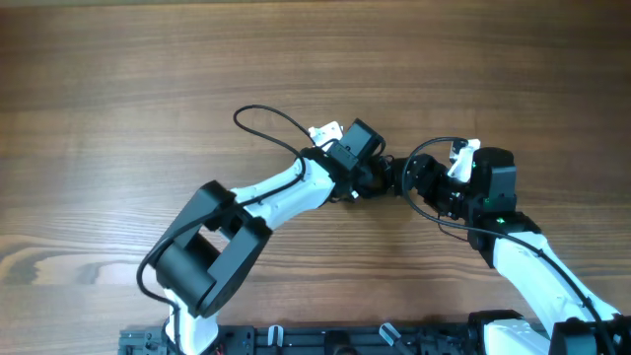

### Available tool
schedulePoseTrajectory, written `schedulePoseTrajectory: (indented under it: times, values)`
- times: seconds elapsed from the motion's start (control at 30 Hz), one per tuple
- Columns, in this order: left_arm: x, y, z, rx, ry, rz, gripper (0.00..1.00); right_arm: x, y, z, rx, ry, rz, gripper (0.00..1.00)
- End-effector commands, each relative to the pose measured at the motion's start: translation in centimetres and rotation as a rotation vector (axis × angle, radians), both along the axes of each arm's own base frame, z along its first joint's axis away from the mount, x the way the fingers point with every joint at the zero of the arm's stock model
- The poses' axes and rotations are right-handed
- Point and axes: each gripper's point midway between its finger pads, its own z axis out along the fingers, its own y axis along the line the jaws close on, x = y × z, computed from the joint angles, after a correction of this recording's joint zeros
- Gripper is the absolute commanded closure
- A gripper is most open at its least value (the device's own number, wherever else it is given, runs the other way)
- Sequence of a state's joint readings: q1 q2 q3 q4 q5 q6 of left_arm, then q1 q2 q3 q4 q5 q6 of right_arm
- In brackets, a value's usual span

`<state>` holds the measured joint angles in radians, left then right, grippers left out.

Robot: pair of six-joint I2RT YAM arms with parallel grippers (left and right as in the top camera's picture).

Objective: Untangle cables

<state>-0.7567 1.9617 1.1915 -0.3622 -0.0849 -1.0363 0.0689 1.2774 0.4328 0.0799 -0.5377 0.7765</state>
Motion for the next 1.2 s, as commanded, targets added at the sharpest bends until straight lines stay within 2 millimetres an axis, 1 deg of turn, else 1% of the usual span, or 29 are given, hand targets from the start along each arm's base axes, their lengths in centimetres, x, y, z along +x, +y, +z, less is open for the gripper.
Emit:
schedulePoseTrajectory:
  times: [0.0,0.07,0.13,0.17,0.2,0.23,0.27,0.3,0.37,0.43,0.5,0.53,0.6,0.67,0.77,0.83,0.93,1.0,1.07,1.17]
  values:
    - [-0.2,-0.5,-1.5,0.009,0.018,-0.051,0.77,-0.1,-0.1,-0.4,-0.022,0.010,0.003,0.09]
    - [-0.2,-1.0,-1.4,0.008,0.003,-0.104,0.96,-0.2,0.2,-0.3,-0.007,0.012,0.018,0.10]
    - [0.2,-1.0,-0.7,0.035,-0.042,-0.191,0.96,-0.3,0.6,0.0,0.013,0.007,0.034,0.10]
    - [0.8,-0.7,0.3,0.044,-0.073,-0.223,0.96,-0.3,0.6,0.1,0.023,0.013,0.026,0.10]
    - [1.4,-0.4,1.4,0.046,-0.105,-0.245,0.96,-0.4,0.9,0.3,0.067,0.037,0.015,0.10]
    - [2.5,0.3,3.7,0.046,-0.165,-0.278,0.96,-0.5,1.8,1.1,0.136,0.042,0.037,0.10]
    - [3.5,1.0,6.6,0.055,-0.246,-0.329,0.96,-0.7,3.0,2.6,0.234,0.045,0.075,0.12]
    - [4.0,1.4,8.6,0.064,-0.302,-0.365,0.96,-0.8,3.7,3.7,0.302,0.047,0.094,0.13]
    - [4.3,1.8,11.1,0.072,-0.370,-0.405,0.96,-0.5,4.3,5.3,0.377,0.031,0.108,0.15]
    - [4.1,2.0,13.7,0.078,-0.432,-0.442,0.96,-0.1,4.8,6.5,0.441,0.036,0.093,0.18]
    - [3.9,2.2,15.3,0.064,-0.464,-0.437,0.96,-0.2,6.1,7.2,0.480,0.053,0.092,0.20]
    - [3.9,2.2,15.7,0.059,-0.473,-0.435,0.96,-0.2,6.6,7.3,0.476,0.050,0.092,0.20]
    - [3.6,2.1,16.5,0.043,-0.486,-0.439,0.96,0.2,7.3,6.6,0.431,0.040,0.049,0.21]
    - [3.6,2.2,17.2,0.037,-0.500,-0.437,0.96,0.7,7.3,6.2,0.393,0.024,0.001,0.22]
    - [3.0,2.6,18.4,0.032,-0.510,-0.436,0.96,1.9,6.1,5.7,0.345,-0.007,-0.098,0.23]
    - [2.3,2.8,19.7,0.011,-0.524,-0.442,0.96,2.6,5.3,5.5,0.326,-0.019,-0.156,0.27]
    - [0.9,1.8,21.3,-0.075,-0.533,-0.496,0.96,2.7,5.0,5.3,0.355,0.016,-0.201,0.33]
    - [0.3,1.2,21.6,-0.114,-0.527,-0.525,0.96,2.7,5.0,5.3,0.377,0.036,-0.219,0.36]
    - [-0.3,1.0,21.3,-0.130,-0.502,-0.544,0.96,2.8,4.9,5.3,0.403,0.060,-0.245,0.41]
    - [-0.5,1.1,21.0,-0.127,-0.487,-0.547,0.96,3.0,4.4,5.3,0.433,0.083,-0.281,0.41]
